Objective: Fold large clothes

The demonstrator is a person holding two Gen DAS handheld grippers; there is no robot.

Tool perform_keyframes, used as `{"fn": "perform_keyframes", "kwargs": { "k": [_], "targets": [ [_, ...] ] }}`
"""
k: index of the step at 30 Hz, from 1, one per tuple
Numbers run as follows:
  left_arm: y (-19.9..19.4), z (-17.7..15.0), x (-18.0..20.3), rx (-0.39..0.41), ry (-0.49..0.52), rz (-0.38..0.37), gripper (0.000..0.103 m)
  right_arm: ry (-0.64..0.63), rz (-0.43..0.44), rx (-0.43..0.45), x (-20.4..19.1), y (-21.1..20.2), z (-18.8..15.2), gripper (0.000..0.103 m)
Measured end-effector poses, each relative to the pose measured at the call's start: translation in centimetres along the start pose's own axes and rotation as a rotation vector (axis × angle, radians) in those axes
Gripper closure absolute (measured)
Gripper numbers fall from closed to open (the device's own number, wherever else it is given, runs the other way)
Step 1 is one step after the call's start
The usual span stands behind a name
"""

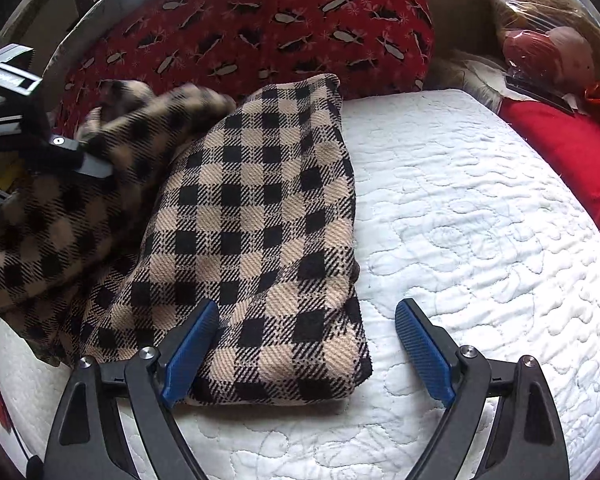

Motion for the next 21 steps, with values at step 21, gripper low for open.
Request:
{"fn": "perform_keyframes", "kwargs": {
  "k": [21],
  "targets": [
    [-12.5,1.1,-0.2,0.187,0.056,-0.176,0.042,0.239,0.171,0.01,2.2,-5.0,3.6,0.014]
  ]
}}
Point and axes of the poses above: each gripper's, at about its wrist camera, not at the fingertips, and y roughly the way its jaws point, x to its right, z to its top, the point moved 10 cm from there along y, roughly the way its jaws point, and after that the axes turned 15 degrees about -z, right-handed, at the moved point
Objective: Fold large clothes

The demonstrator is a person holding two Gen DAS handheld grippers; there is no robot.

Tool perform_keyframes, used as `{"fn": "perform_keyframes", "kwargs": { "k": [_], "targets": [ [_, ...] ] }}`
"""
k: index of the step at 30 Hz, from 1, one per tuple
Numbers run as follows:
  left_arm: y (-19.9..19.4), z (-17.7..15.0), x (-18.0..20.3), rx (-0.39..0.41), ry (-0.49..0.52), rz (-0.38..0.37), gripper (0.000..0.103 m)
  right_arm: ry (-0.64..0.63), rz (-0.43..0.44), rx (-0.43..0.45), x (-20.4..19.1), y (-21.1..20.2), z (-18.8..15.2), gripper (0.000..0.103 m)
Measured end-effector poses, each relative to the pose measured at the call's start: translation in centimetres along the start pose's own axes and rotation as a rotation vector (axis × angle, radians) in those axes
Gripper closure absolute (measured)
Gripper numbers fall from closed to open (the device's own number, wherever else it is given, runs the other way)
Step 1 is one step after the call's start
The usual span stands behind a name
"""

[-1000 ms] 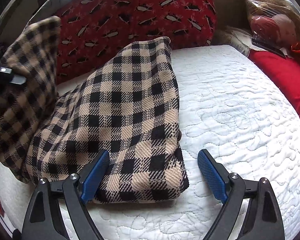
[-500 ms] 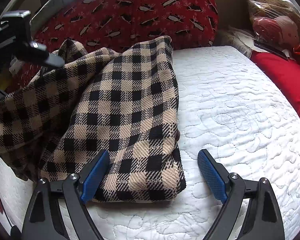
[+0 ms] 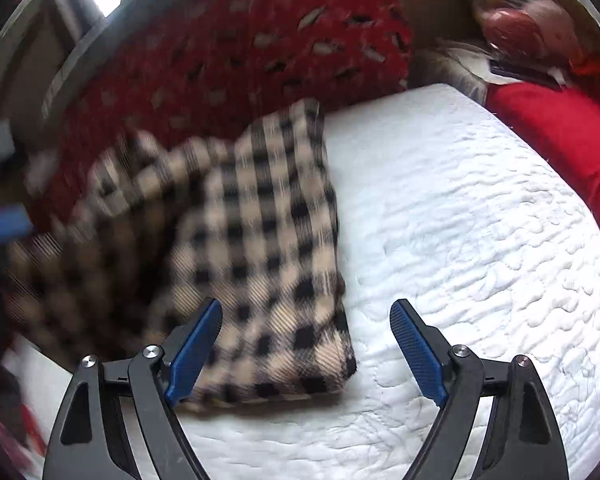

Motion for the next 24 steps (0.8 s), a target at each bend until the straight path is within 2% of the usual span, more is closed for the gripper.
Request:
{"fn": "perform_keyframes", "kwargs": {
  "k": [2,3,6,8,12,13,14,15,17,18,20,22,24],
  "targets": [
    [-0.4,-0.2,-4.0,0.029,-0.048,0.062,0.042,0.039,0.093,-0.019,-1.3,-0.9,1.8,0.013],
    [-0.1,-0.7,-5.4,0.021,-0.075,0.066,0.042,0.051,0.159,-0.057,-2.7,-0.9,2.8,0.011],
    [1.9,-3.5,-8.1,-0.056,-0.12,0.077,0.042,0.074,0.241,-0.17,-6.3,0.8,4.3,0.011],
    [3.5,-5.5,-8.8,-0.113,-0.11,0.083,0.041,0.067,0.23,-0.22,-8.6,2.7,4.9,0.01],
    [4.0,-6.0,-8.5,-0.112,-0.075,0.092,0.041,-0.079,0.185,-0.33,-13.8,5.7,3.4,0.012],
    [4.0,-6.0,-8.5,-0.116,-0.07,0.091,0.041,-0.13,0.166,-0.312,-14.8,5.8,3.2,0.016],
    [3.9,-5.9,-8.3,-0.12,-0.062,0.086,0.041,-0.185,0.146,-0.276,-15.5,5.5,3.2,0.025],
    [3.8,-5.9,-8.0,-0.12,-0.06,0.078,0.041,-0.256,0.137,-0.232,-16.2,5.0,3.2,0.074],
    [3.3,-5.9,-7.2,-0.126,-0.058,0.023,0.041,-0.272,0.183,-0.199,-16.2,3.8,3.5,0.079],
    [3.0,-6.0,-7.0,-0.124,-0.059,0.003,0.041,-0.262,0.22,-0.17,-15.4,2.9,4.1,0.083],
    [2.4,-5.5,-6.3,-0.099,-0.056,-0.04,0.039,-0.249,0.235,-0.13,-13.0,1.7,4.5,0.085],
    [3.0,-5.3,-6.1,-0.104,-0.03,-0.025,0.036,-0.196,0.237,-0.141,-9.9,2.0,4.1,0.085],
    [5.1,-6.0,-5.5,-0.141,0.01,0.017,0.034,-0.132,0.193,-0.188,-6.3,4.3,3.1,0.085]
  ]
}}
Point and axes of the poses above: each gripper's, at about its wrist camera, not at the fingertips, and y roughly the way its jaws point, x to its right, z to its top, the point moved 10 cm from there along y, roughly the way its jaws point, and after that the axes turned 15 degrees about -z, right-handed, at the moved point
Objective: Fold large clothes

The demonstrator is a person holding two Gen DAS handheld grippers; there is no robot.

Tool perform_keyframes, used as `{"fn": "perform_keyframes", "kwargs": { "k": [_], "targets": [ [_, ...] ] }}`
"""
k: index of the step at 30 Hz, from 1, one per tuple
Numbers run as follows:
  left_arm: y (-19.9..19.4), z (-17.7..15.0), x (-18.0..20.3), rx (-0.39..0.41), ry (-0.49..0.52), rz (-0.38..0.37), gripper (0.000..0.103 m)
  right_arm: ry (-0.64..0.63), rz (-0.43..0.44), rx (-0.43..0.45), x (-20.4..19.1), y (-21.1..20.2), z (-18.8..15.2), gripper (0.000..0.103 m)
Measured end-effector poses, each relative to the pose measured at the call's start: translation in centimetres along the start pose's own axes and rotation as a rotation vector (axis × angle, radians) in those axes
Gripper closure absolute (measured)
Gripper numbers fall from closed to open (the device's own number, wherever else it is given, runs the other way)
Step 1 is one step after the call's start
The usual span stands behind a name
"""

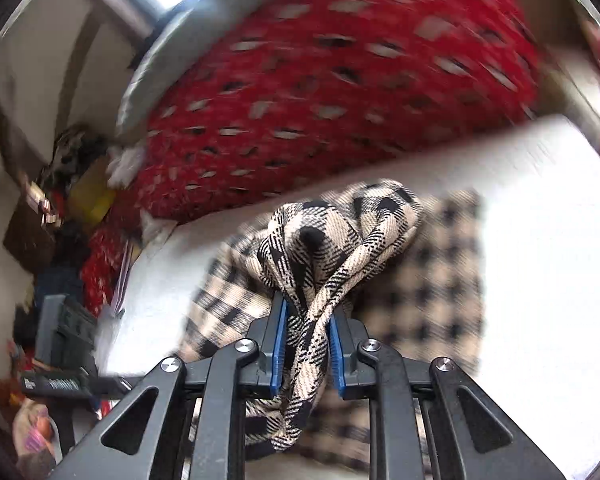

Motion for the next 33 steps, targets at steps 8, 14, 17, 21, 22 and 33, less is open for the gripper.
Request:
{"fn": "perform_keyframes", "kwargs": {
  "k": [8,14,17,21,22,33],
  "targets": [
    [-0.4,-1.2,2.1,0.004,0.109,0.048,0.032,0.293,0.06,-0.055,7.4,-0.4,-3.3,0.089],
    [-4.1,2.0,0.1,0.155,0.089,0.15,0.032,0.3,0.198,-0.014,4.8,-3.9,-3.6,0.035],
    [-3.3,2.0,-2.0,0.133,0.053,0.192,0.032,0.269,0.231,-0.102,2.5,-3.2,-5.1,0.033],
    [-1.9,1.5,-3.3,0.106,-0.006,0.157,0.032,0.202,0.251,-0.178,-1.6,-2.1,-6.9,0.033],
    [-1.6,1.3,-3.1,0.098,-0.009,0.153,0.032,0.181,0.232,-0.194,-2.2,-1.8,-7.2,0.034],
    [-1.4,2.3,-0.6,0.116,0.057,0.202,0.032,-0.019,0.018,-0.058,1.5,-3.3,-6.4,0.096]
  ]
}}
Point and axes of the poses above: each gripper's, at about its wrist camera, not at the fingertips, and y roughly the way its jaws point, x to its right, z to its top, the point moved 10 cm from there along y, roughly the way its jaws point, and after that the axes turned 15 degrees about -z, right-handed, at the moved point
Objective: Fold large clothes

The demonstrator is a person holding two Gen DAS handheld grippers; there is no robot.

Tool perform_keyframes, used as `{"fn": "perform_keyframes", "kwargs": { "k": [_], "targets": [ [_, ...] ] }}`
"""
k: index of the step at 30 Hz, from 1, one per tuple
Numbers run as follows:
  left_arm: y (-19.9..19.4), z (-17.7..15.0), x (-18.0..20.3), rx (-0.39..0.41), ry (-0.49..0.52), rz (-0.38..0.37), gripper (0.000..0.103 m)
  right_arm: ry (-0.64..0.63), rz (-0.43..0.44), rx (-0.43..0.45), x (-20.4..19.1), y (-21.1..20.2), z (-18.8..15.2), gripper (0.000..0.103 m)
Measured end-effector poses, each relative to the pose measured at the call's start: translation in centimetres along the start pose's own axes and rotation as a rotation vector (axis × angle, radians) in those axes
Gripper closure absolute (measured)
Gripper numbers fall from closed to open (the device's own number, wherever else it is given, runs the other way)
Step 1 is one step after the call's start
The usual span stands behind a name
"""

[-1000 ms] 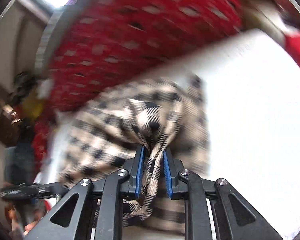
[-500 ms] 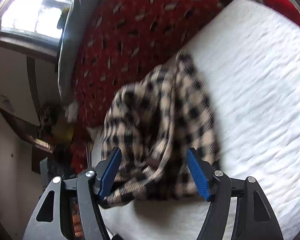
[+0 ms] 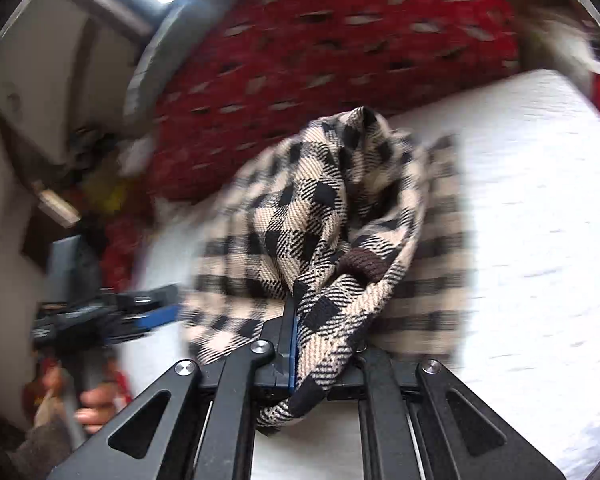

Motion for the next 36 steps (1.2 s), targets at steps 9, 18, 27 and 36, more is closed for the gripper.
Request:
{"fn": "perform_keyframes", "kwargs": {
  "k": [9,18,27,36],
  "targets": [
    [5.6,-2.4,-0.9,-0.111,0.052,0.135,0.033,0.165,-0.031,-0.069,4.6,0.5,-1.7,0.086],
    [0.1,0.0,-1.5,0.054,0.051,0.178,0.033,0.396,0.013,0.061,5.5,-1.8,4.4,0.05],
    [2.2,1.7,5.6,0.047,0.15,0.079,0.032,0.33,-0.214,-0.064,6.4,-1.9,2.2,0.03],
    [5.0,3.2,4.4,0.055,0.109,0.117,0.027,-0.04,-0.2,0.272,1.4,-2.9,7.2,0.042]
  ]
}}
Point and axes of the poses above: each gripper's, at about its wrist camera, not at the fingertips, and y roughly the way its jaws point, x to its right, z to its top, the point moved 10 cm from there along y, roughly the way its jaws point, and after that the axes turned 15 degrees about -z, right-handed, at the moved point
